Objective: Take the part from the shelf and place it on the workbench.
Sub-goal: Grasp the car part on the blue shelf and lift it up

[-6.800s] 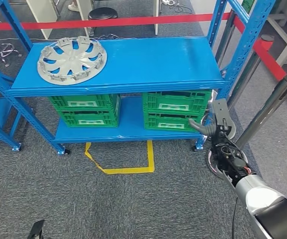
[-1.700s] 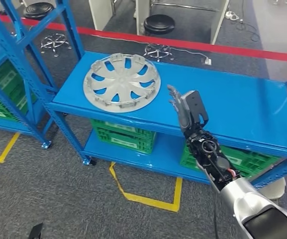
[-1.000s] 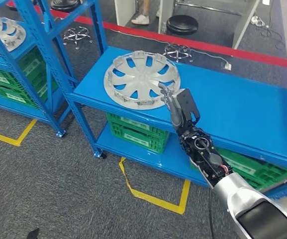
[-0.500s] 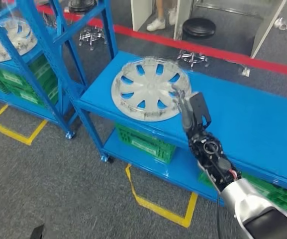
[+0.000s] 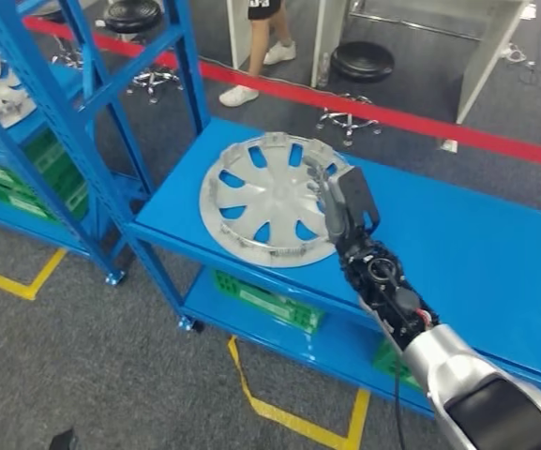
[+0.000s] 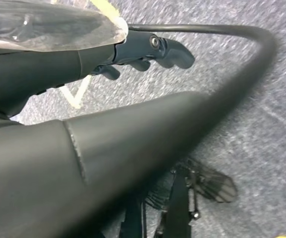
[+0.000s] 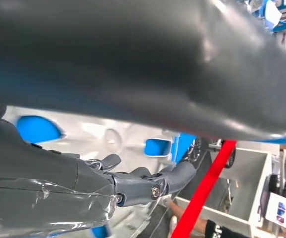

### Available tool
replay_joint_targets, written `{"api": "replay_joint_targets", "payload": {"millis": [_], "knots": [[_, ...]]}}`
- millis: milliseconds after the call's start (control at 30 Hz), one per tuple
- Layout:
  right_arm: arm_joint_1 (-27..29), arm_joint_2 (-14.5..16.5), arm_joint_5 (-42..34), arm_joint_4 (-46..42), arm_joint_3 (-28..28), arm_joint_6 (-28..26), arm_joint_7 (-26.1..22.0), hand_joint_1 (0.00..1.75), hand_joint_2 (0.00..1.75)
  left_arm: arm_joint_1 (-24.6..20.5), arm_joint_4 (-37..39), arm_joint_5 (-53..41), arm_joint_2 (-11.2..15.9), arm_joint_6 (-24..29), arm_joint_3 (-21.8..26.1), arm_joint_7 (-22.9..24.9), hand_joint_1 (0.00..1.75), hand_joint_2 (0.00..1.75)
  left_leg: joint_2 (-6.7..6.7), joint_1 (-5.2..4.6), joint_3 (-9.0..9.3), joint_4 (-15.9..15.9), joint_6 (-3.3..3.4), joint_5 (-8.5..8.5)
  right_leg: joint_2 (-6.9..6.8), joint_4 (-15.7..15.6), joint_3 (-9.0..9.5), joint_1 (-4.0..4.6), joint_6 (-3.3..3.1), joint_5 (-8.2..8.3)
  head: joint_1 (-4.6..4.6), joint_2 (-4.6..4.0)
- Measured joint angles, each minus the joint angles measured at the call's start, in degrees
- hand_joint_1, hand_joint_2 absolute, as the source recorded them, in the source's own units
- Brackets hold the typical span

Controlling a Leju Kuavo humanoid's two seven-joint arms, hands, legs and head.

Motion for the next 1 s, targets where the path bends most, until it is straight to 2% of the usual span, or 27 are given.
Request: {"api": "replay_joint_targets", "payload": {"millis": [33, 100, 133, 167, 200, 233, 300, 333, 367, 400, 467, 500, 533, 600, 633, 667, 700, 767, 800, 833, 900, 933, 1000], "knots": [[0.0, 0.0, 0.0, 0.0, 0.0, 0.0, 0.0, 0.00, 0.00, 0.1, 0.0, 0.0, 0.0, 0.0, 0.0, 0.0, 0.00, 0.00, -0.04, -0.02, 1.17, -0.3, 0.29, -0.67, -0.02, 3.9, -2.28, -0.06, 0.17, -0.58, 0.30, 0.00], [0.1, 0.0, 0.0, 0.0, -0.1, 0.0, 0.0, 0.00, 0.00, 0.1, 0.0, 0.0, 0.1, 0.0, -0.1, 0.0, 0.00, 0.00, -0.17, -0.10, 3.26, -0.7, 0.59, -2.02, -0.01, 11.6, -8.32, -0.08, 0.42, -3.62, 0.71, 0.00], [0.4, -0.1, 0.0, 0.0, -0.1, 0.0, 0.0, 0.00, 0.00, 0.1, 0.0, 0.0, 0.1, 0.0, -0.1, 0.0, 0.00, 0.00, -0.30, -0.13, 4.42, -0.9, 0.65, -2.75, 0.00, 13.6, -10.97, -0.08, 0.46, -5.55, 0.88, -0.01], [0.6, -0.1, 0.0, 0.1, -0.1, 0.0, 0.1, 0.00, 0.00, 0.1, 0.0, 0.0, 0.1, 0.0, -0.1, 0.0, 0.00, 0.00, -0.44, -0.16, 5.66, -1.1, 0.64, -3.46, 0.00, 13.8, -12.84, -0.05, 0.39, -6.77, 1.04, -0.01], [0.8, -0.2, 0.0, 0.1, -0.1, 0.0, 0.1, 0.00, 0.00, 0.2, 0.0, 0.0, 0.1, 0.1, -0.2, 0.0, 0.00, 0.00, -0.58, -0.21, 6.98, -1.2, 0.61, -4.19, 0.03, 12.2, -13.97, 0.03, 0.17, -6.47, 1.27, -0.01], [0.8, -0.3, 0.0, 0.1, -0.1, 0.0, 0.1, 0.00, 0.00, 0.2, 0.0, 0.1, 0.1, 0.1, -0.2, 0.0, 0.00, 0.00, -0.69, -0.27, 8.24, -1.3, 0.56, -4.93, 0.07, 9.3, -14.44, 0.18, -0.22, -4.18, 1.53, -0.01], [0.8, -0.4, 0.0, 0.1, -0.1, 0.0, 0.1, 0.00, 0.00, 0.1, 0.0, 0.2, -0.1, 0.2, -0.2, 0.0, 0.00, 0.00, -1.01, -0.25, 10.00, -1.3, 0.35, -6.30, 0.50, 2.4, -14.68, 0.89, -1.39, 4.20, 1.86, -0.01], [0.8, -0.5, 0.0, 0.1, -0.2, 0.0, 0.2, 0.00, 0.00, -0.1, 0.0, 0.3, -0.2, 0.3, -0.2, 0.0, 0.00, 0.00, -1.21, -0.19, 10.49, -1.4, 0.12, -6.94, 0.91, 0.2, -14.57, 1.31, -1.86, 7.43, 1.94, -0.01], [0.8, -0.5, 0.0, 0.0, -0.2, 0.0, 0.3, 0.00, 0.00, -0.2, 0.0, 0.4, -0.3, 0.3, -0.2, 0.0, 0.00, 0.00, -1.42, -0.14, 10.87, -1.2, -0.12, -7.31, 1.28, -1.1, -14.32, 1.62, -2.16, 9.54, 2.03, -0.01], [0.7, -0.6, -0.1, -0.1, -0.2, 0.0, 0.4, 0.00, 0.00, -0.3, 0.0, 0.4, -0.4, 0.3, -0.2, 0.0, 0.00, 0.00, -1.62, -0.17, 11.23, -1.1, -0.43, -7.50, 1.53, -1.5, -13.87, 1.78, -2.30, 9.92, 2.08, -0.01], [0.3, -0.5, -0.1, -0.4, -0.3, 0.0, 0.5, 0.00, 0.00, -0.1, 0.0, 0.5, -0.6, 0.5, -0.3, 0.0, 0.00, 0.00, -1.46, -0.12, 11.51, -0.2, -0.81, -8.03, 1.39, -2.5, -12.38, 1.49, -2.49, 10.71, 2.31, 0.00], [0.1, -0.5, -0.1, -0.4, -0.4, 0.0, 0.5, 0.00, 0.00, -0.1, 0.0, 0.5, -0.6, 0.5, -0.3, 0.0, 0.00, 0.00, -1.23, -0.11, 10.86, 1.2, -1.01, -8.75, 1.26, -2.8, -11.84, 1.34, -2.61, 10.83, 2.19, 0.00], [-0.1, -0.5, -0.1, -0.4, -0.4, 0.0, 0.5, 0.00, 0.00, -0.3, 0.0, 0.5, -0.6, 0.6, -0.3, 0.1, 0.00, 0.00, -0.98, -0.04, 9.43, 3.9, -1.24, -9.99, 1.18, -3.2, -11.52, 1.21, -2.70, 10.87, 1.98, 0.01], [0.0, -0.5, -0.1, -0.3, -0.3, 0.1, 0.5, 0.00, 0.00, -0.5, 0.0, 0.6, -0.5, 0.7, -0.3, 0.1, 0.00, 0.00, -0.63, 0.14, 4.62, 11.1, -1.85, -13.00, 1.02, -3.3, -11.42, 1.13, -2.81, 10.58, 1.42, 0.00], [0.1, -0.5, -0.1, -0.3, -0.3, 0.1, 0.5, 0.00, 0.00, -0.5, 0.0, 0.7, -0.5, 0.8, -0.3, 0.1, 0.00, 0.00, -0.54, 0.30, 2.24, 14.0, -2.16, -13.98, 0.99, -3.3, -11.40, 1.06, -2.80, 10.36, 1.18, 0.00], [0.3, -0.5, -0.1, -0.3, -0.2, 0.1, 0.6, 0.00, 0.44, -0.4, 0.0, 0.7, -0.5, 0.8, -0.3, 0.1, 0.00, 0.00, -0.44, 0.48, 0.59, 15.1, -2.46, -13.86, 1.01, -3.2, -11.31, 0.96, -2.71, 10.10, 0.93, 0.00], [0.4, -0.5, 0.0, -0.2, -0.2, 0.1, 0.6, 0.00, 0.87, -0.2, 0.0, 0.8, -0.4, 0.8, -0.3, 0.1, 0.00, 0.00, -0.35, 0.67, -0.06, 14.0, -2.74, -12.36, 1.05, -3.1, -11.14, 0.81, -2.56, 9.81, 0.73, -0.01], [0.4, -0.5, 0.8, -0.2, -0.1, -0.6, 1.2, 0.00, 1.75, -0.1, 0.0, 1.0, -0.4, 0.9, -0.3, 0.1, 0.00, 0.00, -0.21, 1.04, 1.14, 7.0, -3.34, -6.57, 1.08, -2.7, -10.75, 0.39, -1.98, 9.05, 0.36, 0.00], [0.4, -0.5, 1.8, -0.2, -0.1, -1.3, 2.0, 0.00, 1.75, -0.2, 0.0, 1.1, -0.4, 0.9, -0.3, 0.1, 0.00, 0.00, -0.17, 1.06, 1.82, 3.5, -3.45, -4.73, 1.08, -2.4, -10.66, 0.22, -1.64, 8.68, 0.15, 0.00], [0.2, -0.5, 3.6, -0.1, 0.0, -2.5, 3.5, 0.00, 1.75, -0.2, 0.0, 1.1, -0.4, 0.9, -0.3, 0.1, 0.00, 0.00, -0.11, 0.98, 2.27, 1.3, -3.28, -3.64, 1.09, -2.1, -10.78, 0.16, -1.29, 8.38, -0.11, 0.01], [0.1, -0.5, 8.7, 0.0, 0.7, -5.1, 7.5, 0.00, 1.75, -0.2, 0.0, 1.3, -0.4, 0.9, -0.3, 0.1, 0.00, 0.00, -0.05, 0.68, 2.20, 0.5, -2.37, -3.42, 1.13, -1.7, -11.02, 0.21, -0.70, 7.92, -0.26, 0.00], [0.0, -0.5, 11.7, 0.0, 1.1, -6.2, 9.9, 0.00, 1.75, -0.1, 0.0, 1.4, -0.4, 0.9, -0.3, 0.2, 0.00, 0.00, -0.02, 0.62, 2.28, 0.5, -2.05, -2.96, 1.11, -1.6, -11.07, 0.28, -0.84, 7.70, -0.14, -0.01], [0.1, -0.6, 17.6, -0.1, 2.0, -7.0, 14.5, 0.00, 1.75, 0.0, 0.0, 1.4, -0.4, 0.9, -0.3, 0.3, 0.00, 0.00, -0.06, 0.56, 2.43, 0.4, -1.96, -2.71, 1.09, -1.5, -10.88, 0.34, -1.67, 7.43, 0.31, -0.01]]}}
